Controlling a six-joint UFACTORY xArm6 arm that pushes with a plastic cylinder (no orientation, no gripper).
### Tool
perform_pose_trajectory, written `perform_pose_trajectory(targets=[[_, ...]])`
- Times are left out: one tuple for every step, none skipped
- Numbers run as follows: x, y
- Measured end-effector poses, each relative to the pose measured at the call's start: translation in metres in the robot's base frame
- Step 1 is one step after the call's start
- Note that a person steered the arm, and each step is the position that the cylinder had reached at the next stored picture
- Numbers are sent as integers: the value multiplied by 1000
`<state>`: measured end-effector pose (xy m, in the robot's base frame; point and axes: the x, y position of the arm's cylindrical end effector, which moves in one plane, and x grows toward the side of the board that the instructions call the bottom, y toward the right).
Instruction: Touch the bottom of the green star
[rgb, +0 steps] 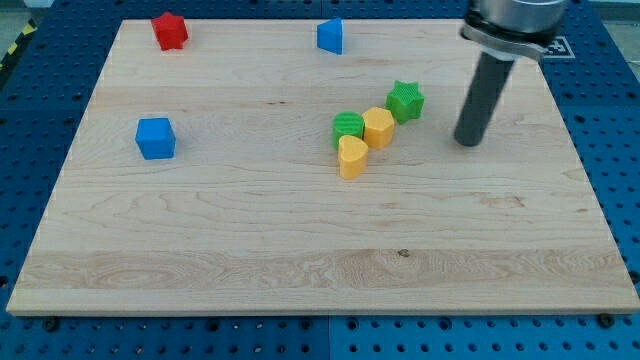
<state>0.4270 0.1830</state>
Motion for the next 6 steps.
perform_pose_trajectory(targets=[[-19,6],[-35,-19],[-33,-79],[-9,-82],[-7,-25],[-30,-9]])
